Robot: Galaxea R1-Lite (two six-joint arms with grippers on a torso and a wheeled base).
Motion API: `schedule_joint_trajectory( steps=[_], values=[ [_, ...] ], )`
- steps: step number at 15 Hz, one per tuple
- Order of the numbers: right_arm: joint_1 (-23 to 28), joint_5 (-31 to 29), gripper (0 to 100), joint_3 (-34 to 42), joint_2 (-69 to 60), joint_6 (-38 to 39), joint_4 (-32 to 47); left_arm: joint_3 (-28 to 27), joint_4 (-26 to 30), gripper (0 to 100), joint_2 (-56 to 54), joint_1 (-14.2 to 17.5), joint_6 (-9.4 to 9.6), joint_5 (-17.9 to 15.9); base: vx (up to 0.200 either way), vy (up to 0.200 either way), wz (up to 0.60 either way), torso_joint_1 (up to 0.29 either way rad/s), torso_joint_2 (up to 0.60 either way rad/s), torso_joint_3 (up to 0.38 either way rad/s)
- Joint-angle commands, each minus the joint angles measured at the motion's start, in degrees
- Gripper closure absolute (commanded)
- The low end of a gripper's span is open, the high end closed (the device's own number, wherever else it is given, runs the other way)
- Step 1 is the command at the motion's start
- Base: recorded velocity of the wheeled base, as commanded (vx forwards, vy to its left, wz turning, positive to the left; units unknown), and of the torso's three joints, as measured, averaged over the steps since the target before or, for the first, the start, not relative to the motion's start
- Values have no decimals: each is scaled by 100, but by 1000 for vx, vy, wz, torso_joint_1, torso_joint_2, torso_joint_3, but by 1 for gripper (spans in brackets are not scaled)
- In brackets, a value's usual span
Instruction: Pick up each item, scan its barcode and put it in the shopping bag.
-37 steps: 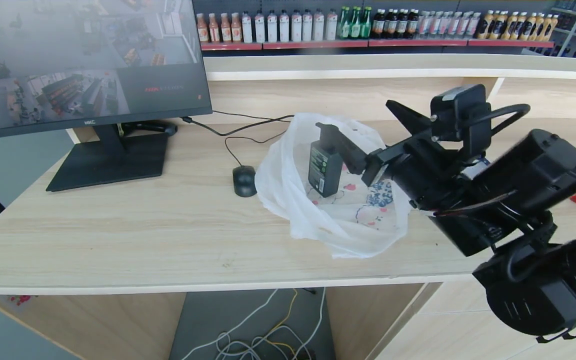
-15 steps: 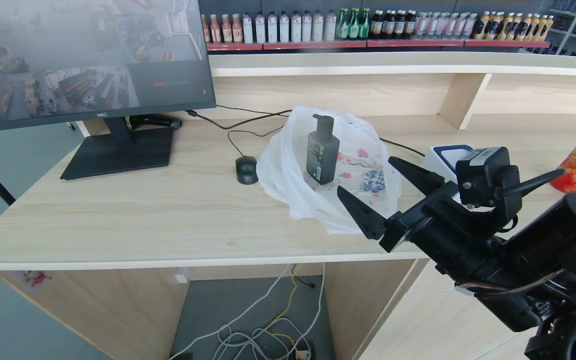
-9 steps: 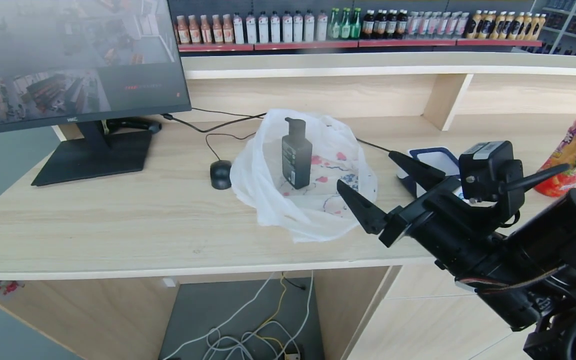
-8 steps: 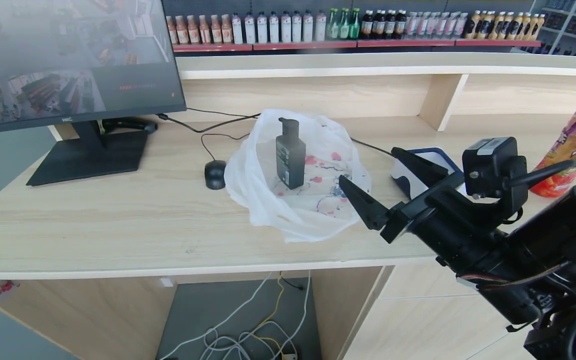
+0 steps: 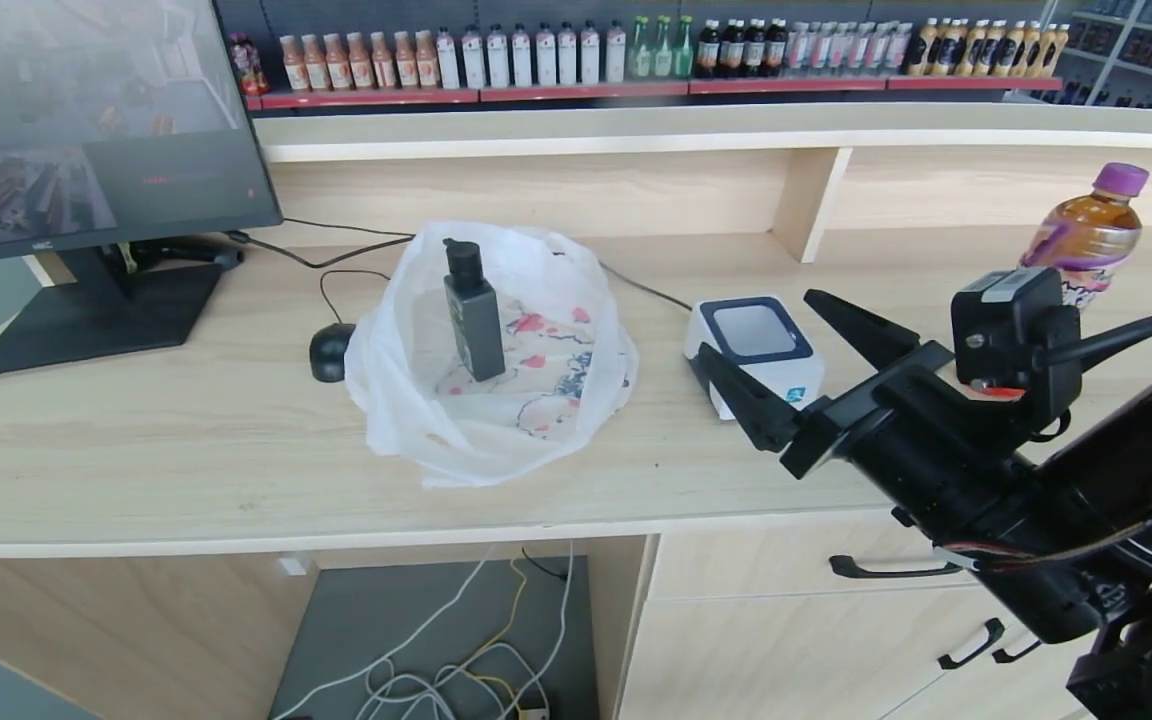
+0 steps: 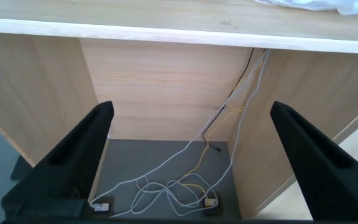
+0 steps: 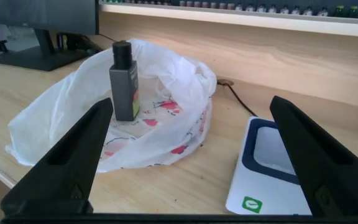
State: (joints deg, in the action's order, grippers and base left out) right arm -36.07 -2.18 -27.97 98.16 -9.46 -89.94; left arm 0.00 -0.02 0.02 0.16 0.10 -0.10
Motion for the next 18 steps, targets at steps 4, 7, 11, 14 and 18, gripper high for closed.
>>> schedule_joint_trajectory(
  steps=[4, 7, 11, 14, 18],
  values=[
    [-5, -2, 0, 2, -16, -3, -6, 0, 2, 0, -2, 2, -1, 1, 0, -200, 0, 4, -5, 2],
    [-14, -2, 0, 54, 10, -3, -6, 0, 2, 0, -2, 2, -10, 1, 0, -200, 0, 1, -5, 1],
    [-67, -2, 0, 265, 10, -3, -6, 0, 2, 0, -2, 11, -10, 1, 0, -200, 0, 2, -1, 1],
    [-67, -2, 0, 336, 19, -3, -6, 0, 2, 0, -2, 2, -27, 1, 0, -200, 0, 2, 4, 2],
    [39, -494, 0, 406, 45, 137, -6, 0, 2, 0, -2, 2, -1, 1, 0, -150, 0, 4, -3, 1]
  ],
)
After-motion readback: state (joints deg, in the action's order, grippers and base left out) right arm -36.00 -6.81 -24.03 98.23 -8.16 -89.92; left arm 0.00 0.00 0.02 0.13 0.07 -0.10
